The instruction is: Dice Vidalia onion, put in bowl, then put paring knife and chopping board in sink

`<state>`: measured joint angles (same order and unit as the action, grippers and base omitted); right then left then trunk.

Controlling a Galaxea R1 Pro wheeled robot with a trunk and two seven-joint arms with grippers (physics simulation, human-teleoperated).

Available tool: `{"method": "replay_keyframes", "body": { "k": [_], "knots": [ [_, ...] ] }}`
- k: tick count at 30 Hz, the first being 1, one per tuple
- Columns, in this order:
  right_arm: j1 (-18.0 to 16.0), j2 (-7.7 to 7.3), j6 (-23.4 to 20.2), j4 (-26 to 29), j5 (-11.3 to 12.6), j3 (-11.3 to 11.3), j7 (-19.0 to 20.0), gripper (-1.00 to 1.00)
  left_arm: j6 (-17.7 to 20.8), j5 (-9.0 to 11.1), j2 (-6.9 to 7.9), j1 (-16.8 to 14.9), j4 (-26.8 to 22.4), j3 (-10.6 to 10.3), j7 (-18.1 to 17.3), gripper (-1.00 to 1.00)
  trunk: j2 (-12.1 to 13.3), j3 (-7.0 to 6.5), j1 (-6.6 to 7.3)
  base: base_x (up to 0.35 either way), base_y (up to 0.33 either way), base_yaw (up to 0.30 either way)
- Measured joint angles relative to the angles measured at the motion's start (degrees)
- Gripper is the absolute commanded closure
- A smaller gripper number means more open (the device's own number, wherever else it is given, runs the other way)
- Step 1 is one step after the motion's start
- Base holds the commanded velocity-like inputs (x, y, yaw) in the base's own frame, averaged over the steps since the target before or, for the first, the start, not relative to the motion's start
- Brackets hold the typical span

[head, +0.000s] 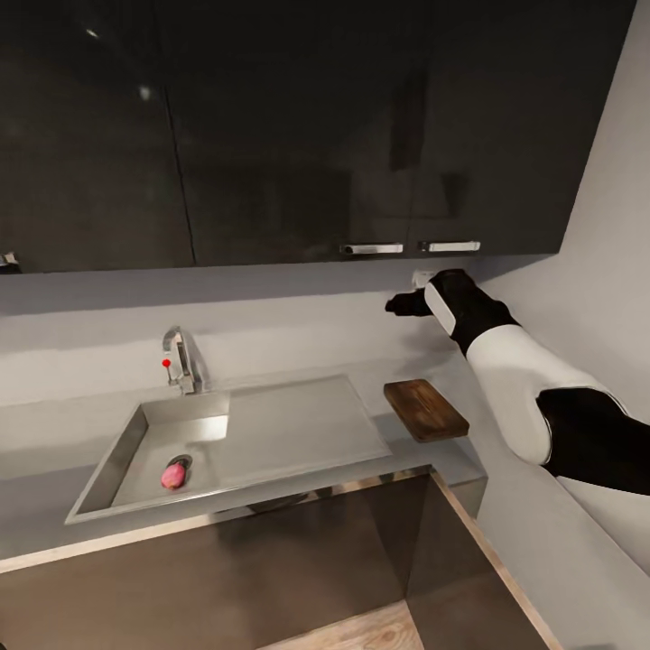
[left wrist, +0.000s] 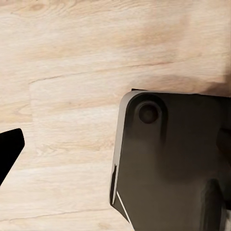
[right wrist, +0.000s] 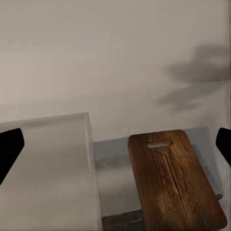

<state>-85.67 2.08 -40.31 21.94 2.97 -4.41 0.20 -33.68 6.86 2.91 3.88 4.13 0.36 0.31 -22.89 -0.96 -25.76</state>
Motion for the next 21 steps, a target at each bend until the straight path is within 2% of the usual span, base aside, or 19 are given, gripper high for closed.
{"method": "replay_keyframes", "body": {
  "k": [5,9,14,21],
  "knots": [
    [-0.02,-0.01,0.24,-1.05,-1.02,0.07,0.03,-1.00,0.00,0.00,0.00,0.00,0.00,0.00,-0.03,-1.00,0.00,0.00,0.00,0.000,0.000,0.000],
    [-0.02,-0.09,3.57,-5.13,-1.05,0.11,0.08,-1.00,0.00,0.00,0.00,0.00,0.00,0.00,-0.01,-1.00,0.00,0.00,0.01,0.059,0.000,0.000],
    [-0.02,-0.35,7.02,-8.74,-1.07,0.10,0.11,-1.00,0.00,0.00,0.05,0.00,0.00,0.00,0.01,-1.00,-0.01,0.00,0.02,0.165,0.000,0.000],
    [-0.02,-1.23,7.83,-10.21,-1.02,0.10,0.28,-1.00,0.00,0.00,0.08,0.00,0.00,0.00,-0.03,-1.00,0.00,0.00,0.01,0.188,0.000,0.000]
  ]
}}
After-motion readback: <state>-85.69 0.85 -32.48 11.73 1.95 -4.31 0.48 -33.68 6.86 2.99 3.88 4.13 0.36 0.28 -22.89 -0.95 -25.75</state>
